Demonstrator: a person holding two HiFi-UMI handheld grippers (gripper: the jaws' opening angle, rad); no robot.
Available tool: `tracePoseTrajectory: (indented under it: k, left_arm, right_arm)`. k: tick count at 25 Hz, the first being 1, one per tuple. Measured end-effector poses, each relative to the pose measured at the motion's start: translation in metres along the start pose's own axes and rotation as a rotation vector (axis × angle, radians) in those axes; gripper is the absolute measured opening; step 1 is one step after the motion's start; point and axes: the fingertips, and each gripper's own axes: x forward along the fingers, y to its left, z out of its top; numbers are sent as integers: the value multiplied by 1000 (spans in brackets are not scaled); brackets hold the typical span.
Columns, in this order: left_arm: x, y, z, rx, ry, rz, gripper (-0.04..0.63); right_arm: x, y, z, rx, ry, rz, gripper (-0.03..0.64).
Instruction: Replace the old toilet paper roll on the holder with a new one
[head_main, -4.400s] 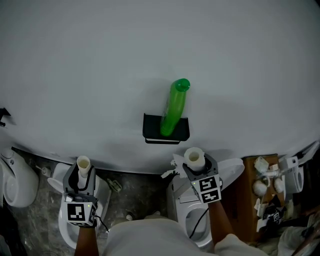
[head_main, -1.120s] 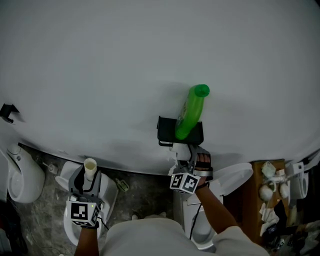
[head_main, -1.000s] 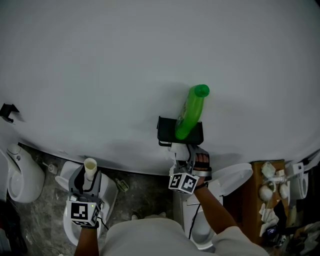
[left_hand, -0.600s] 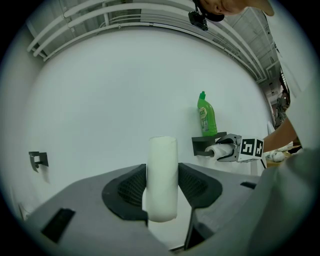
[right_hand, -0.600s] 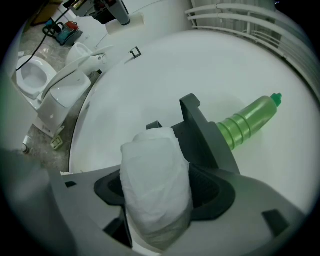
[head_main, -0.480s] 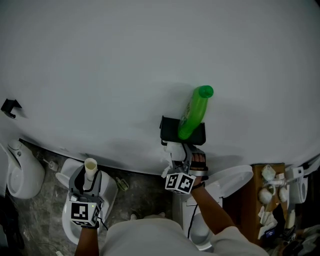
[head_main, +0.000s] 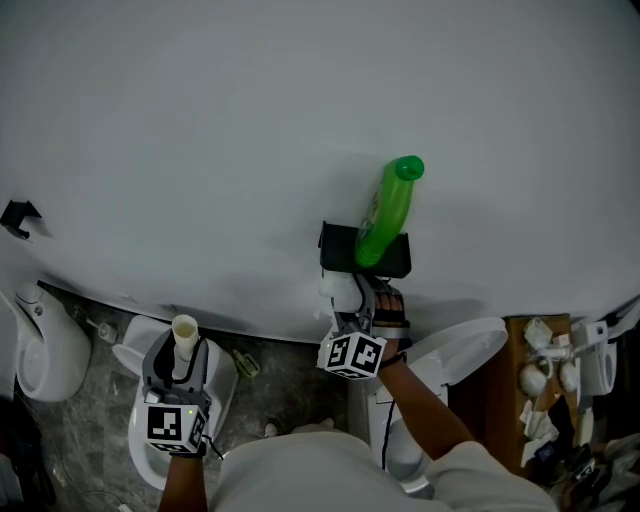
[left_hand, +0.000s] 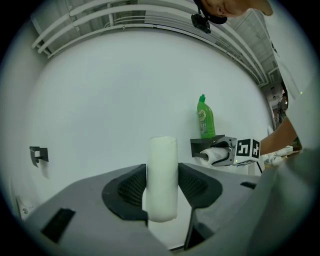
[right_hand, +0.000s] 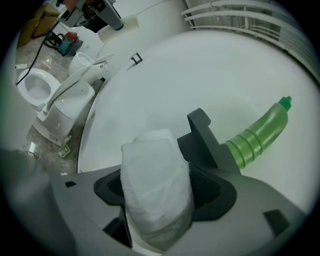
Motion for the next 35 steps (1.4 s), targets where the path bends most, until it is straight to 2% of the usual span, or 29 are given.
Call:
tracePoseTrajectory:
  k: [5,8,11,16,22,29,35]
  left_arm:
    - [4,-8,-2,-27,-7,-29,201]
    - [9,-14,-4,-46,-17,-56,201]
    - [13,-25,-11,-70,-18,-97,201]
    - [16,-43,-16,-83,-15,-163,201]
    - [13,-44,-22,-95,-34,-200,201]
    - [15,-56,-21,-76,-49,-264,201]
    - [9,-59,-15,-43,-60,-288,201]
  right_arm:
    - [-5,4,4,55,22,81,339]
    - [-18,3,14,137,-3,134,351]
    - [-31,0,21,176,-24,153,365]
    - [-51,-7,28,225,-23,164,376]
    - [-76,-3,37,314,-6,137,376]
    - [-104,10,34,383,23,114,376]
    - [-114,8,24,466,39,87,374]
